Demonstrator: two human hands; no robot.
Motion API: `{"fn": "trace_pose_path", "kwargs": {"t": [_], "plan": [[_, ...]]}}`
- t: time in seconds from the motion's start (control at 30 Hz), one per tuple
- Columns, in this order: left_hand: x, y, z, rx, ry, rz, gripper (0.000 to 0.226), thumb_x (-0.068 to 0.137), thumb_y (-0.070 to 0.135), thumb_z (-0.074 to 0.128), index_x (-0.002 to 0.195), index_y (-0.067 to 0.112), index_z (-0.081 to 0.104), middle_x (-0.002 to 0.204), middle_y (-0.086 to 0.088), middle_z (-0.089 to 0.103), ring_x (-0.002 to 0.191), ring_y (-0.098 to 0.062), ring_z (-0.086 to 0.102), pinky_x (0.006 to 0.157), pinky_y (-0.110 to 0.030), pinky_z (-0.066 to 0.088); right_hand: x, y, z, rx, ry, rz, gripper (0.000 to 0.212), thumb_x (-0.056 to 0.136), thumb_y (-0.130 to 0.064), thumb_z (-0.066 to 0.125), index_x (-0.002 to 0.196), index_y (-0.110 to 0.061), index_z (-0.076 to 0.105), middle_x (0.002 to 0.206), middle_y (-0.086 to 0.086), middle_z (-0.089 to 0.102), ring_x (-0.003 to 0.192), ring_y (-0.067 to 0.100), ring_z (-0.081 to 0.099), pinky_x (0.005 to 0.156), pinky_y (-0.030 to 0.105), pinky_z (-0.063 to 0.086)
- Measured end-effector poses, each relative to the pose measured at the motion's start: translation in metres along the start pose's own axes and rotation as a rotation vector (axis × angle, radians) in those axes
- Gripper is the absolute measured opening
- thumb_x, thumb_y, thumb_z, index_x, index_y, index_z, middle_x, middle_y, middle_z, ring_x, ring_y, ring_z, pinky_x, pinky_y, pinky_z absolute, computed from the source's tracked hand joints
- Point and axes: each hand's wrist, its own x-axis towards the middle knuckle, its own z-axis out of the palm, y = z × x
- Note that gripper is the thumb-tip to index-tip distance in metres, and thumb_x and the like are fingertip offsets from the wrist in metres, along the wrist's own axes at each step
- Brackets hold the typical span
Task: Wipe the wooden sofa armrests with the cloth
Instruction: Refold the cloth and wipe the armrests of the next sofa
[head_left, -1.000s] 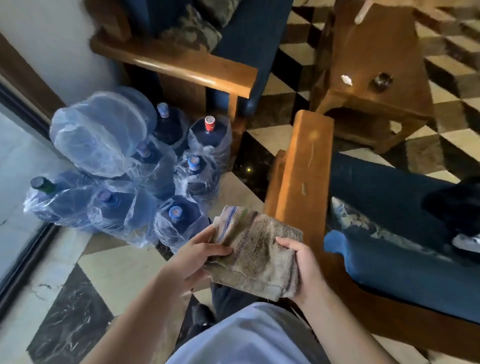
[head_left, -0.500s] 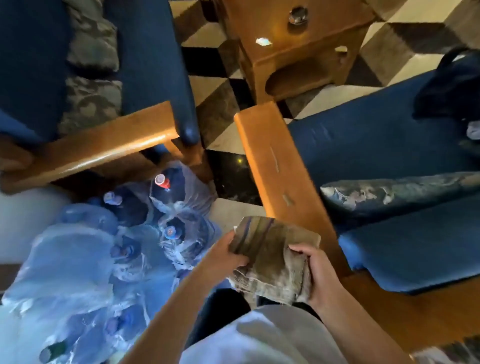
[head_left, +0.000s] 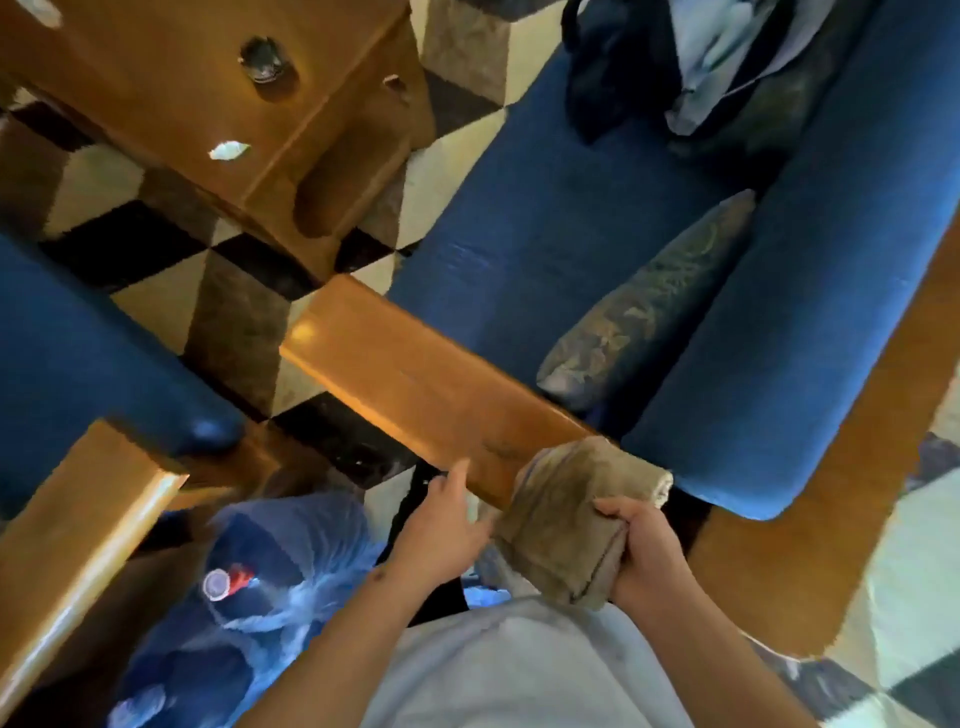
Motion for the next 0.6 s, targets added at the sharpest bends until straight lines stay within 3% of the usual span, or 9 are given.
{"fn": "trace_pose_path", "kwargs": {"t": [0.1,0.17,0.23,0.37,0.47,0.6], "plan": [[0.034,-0.009,-0.029,0.200,-0.120,0.102,0.073,0.095,0.035,0.061,0.156,0.027,0.022,0.152,-0.009,0.037,0.126,-0.035,0.055,0.100,-0.044,0.048,0.006,0.025,0.009,0.179,0.238,-0.096,0.033,0.085,0.005,0.064,0.117,-0.004,0.064,0.108,0.023,0.074,0.101,0.043,0.070,0.085,0.053,0.059],[0.054,-0.006,-0.048,0.349,-0.194,0.193,0.074,0.096,0.034,0.060,0.157,0.024,0.020,0.147,-0.010,0.037,0.120,-0.038,0.058,0.097,-0.046,0.049,0.004,0.045,0.014,0.256,0.376,-0.160,0.022,0.088,0.002,0.063,0.108,-0.007,0.066,0.106,0.022,0.074,0.101,0.041,0.070,0.096,0.055,0.056],[0.072,0.002,-0.061,0.455,-0.208,0.308,0.073,0.096,0.035,0.059,0.157,0.024,0.020,0.139,-0.009,0.038,0.110,-0.037,0.061,0.090,-0.046,0.052,-0.001,0.063,0.016,0.371,0.479,-0.192,0.009,0.091,-0.004,0.064,0.095,-0.012,0.065,0.094,0.013,0.076,0.092,0.031,0.071,0.091,0.049,0.055],[0.097,0.012,-0.070,0.611,-0.224,0.477,0.074,0.095,0.033,0.064,0.155,0.023,0.022,0.133,-0.007,0.042,0.105,-0.030,0.061,0.082,-0.041,0.054,-0.014,0.100,0.023,0.596,0.584,-0.197,0.005,0.097,-0.011,0.063,0.096,-0.016,0.064,0.082,0.001,0.079,0.089,0.020,0.070,0.074,0.037,0.053],[0.121,0.011,-0.066,0.681,-0.262,0.566,0.076,0.093,0.029,0.066,0.155,0.024,0.024,0.134,-0.006,0.045,0.114,-0.028,0.056,0.087,-0.041,0.054,-0.005,0.108,0.036,0.599,0.590,-0.182,0.009,0.104,-0.024,0.059,0.101,-0.016,0.062,0.099,0.003,0.073,0.095,0.019,0.067,0.082,0.038,0.050],[0.157,-0.003,-0.067,0.787,-0.248,0.568,0.084,0.090,0.035,0.072,0.157,0.025,0.022,0.145,-0.008,0.042,0.127,-0.031,0.047,0.104,-0.047,0.048,0.039,0.096,0.058,0.375,0.616,-0.201,0.020,0.104,-0.041,0.057,0.102,-0.022,0.065,0.099,-0.001,0.072,0.094,0.018,0.066,0.096,0.039,0.049]]}}
